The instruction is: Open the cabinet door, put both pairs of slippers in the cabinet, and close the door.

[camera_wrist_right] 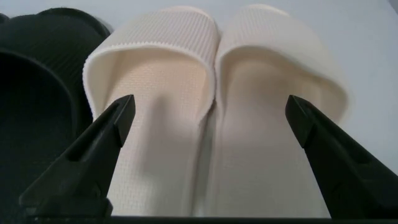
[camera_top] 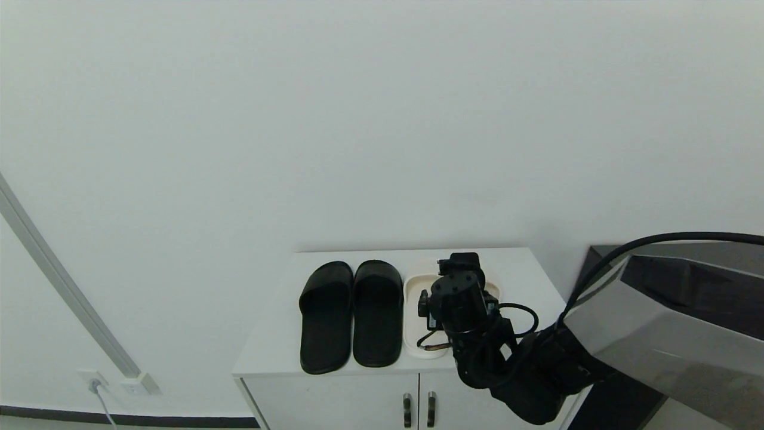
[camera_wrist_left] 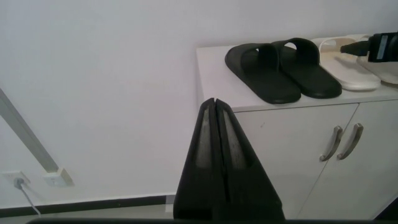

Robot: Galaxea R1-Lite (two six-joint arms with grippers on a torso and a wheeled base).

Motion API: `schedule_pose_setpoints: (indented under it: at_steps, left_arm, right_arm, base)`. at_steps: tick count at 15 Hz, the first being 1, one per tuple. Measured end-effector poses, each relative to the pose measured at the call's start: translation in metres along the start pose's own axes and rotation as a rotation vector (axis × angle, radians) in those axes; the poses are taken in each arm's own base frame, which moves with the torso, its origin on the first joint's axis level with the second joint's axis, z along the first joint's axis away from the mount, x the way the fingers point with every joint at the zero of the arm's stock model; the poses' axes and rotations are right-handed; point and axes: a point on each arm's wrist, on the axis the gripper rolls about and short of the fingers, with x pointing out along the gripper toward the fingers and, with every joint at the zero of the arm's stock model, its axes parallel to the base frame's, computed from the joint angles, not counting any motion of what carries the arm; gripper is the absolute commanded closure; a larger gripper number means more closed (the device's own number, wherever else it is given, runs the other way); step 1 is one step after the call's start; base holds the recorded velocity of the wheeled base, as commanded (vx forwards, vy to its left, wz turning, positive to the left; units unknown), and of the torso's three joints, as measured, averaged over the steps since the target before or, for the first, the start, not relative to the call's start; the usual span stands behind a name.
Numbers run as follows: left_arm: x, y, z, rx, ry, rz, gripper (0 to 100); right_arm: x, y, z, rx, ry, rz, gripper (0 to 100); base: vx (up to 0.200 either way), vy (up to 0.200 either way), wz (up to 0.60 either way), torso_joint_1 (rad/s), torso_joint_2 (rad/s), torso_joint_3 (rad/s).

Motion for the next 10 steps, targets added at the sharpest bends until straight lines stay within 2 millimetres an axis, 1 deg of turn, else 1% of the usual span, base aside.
schedule_pose_setpoints:
  at_steps: [2, 4, 6, 7, 10]
  left_arm:
    - [0.0, 0.0, 0.0, 0.0, 0.0, 0.0, 100]
    - [0.0, 0.0, 0.0, -0.001, 0.0, 0.0, 100]
    - [0.0, 0.0, 0.0, -0.001, 0.0, 0.0, 100]
    - [0.0, 0.0, 0.0, -0.002, 0.0, 0.0, 100]
    - [0.0, 0.0, 0.0, -0.002, 0.0, 0.0, 100]
  right_arm:
    - [0.014, -0.001, -0.001, 0.003, -0.005, -0.019, 0]
    - [0.03, -0.004, 0.002, 0.011, -0.021, -0.034, 0]
    - [0.04, -0.005, 0.003, 0.019, -0.025, -0.028, 0]
    - [0.045, -0.005, 0.002, 0.021, -0.026, -0.029, 100]
    - [0.049, -0.006, -0.001, 0.02, -0.022, -0.028, 100]
  base:
    - [0.0, 0.0, 0.0, 0.0, 0.0, 0.0]
    - [0.0, 0.0, 0.0, 0.0, 0.0, 0.0]
    - [0.0, 0.0, 0.0, 0.0, 0.0, 0.0]
    - [0.0, 0.0, 0.0, 0.0, 0.0, 0.0]
    - [0.0, 0.0, 0.0, 0.0, 0.0, 0.0]
